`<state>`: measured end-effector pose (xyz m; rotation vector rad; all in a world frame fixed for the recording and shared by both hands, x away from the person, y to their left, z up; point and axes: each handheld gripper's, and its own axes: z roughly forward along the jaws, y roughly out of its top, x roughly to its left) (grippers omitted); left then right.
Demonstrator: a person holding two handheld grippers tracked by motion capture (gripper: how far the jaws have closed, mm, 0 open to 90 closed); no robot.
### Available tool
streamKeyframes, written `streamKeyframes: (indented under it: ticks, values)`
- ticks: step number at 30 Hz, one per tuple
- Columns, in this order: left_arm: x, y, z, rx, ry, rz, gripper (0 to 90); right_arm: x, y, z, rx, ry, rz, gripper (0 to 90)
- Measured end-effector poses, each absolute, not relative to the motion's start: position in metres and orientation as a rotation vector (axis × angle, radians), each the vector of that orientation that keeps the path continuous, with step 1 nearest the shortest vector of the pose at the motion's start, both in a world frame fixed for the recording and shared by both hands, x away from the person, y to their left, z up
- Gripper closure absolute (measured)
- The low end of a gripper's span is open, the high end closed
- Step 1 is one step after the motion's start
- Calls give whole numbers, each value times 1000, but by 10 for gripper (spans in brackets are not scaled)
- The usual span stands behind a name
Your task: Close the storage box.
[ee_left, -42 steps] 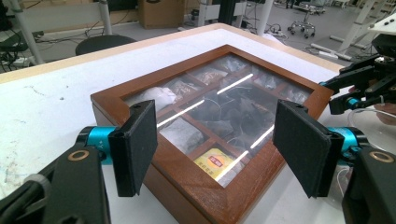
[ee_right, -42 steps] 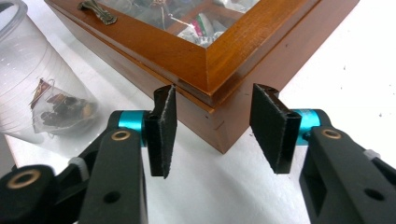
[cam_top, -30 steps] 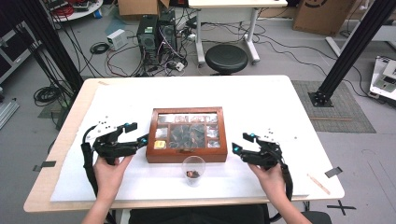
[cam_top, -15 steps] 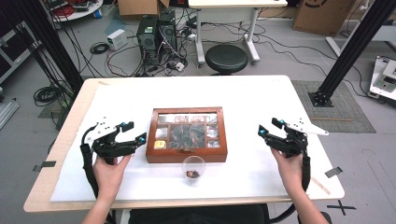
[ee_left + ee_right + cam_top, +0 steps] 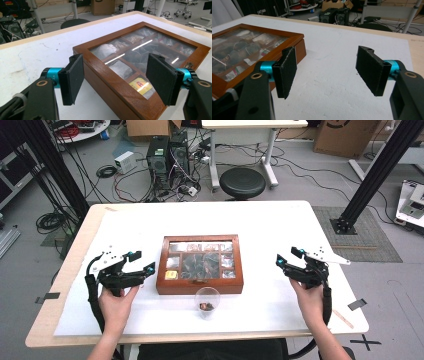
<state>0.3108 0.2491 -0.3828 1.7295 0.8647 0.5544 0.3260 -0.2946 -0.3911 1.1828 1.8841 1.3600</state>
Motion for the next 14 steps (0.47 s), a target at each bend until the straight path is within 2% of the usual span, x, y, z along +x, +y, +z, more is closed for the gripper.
streamKeyframes:
  ticks: [14]
  values:
    - [311,249,-384,1731,874,556,308,326,-295,-392,1183,1882,1354,325]
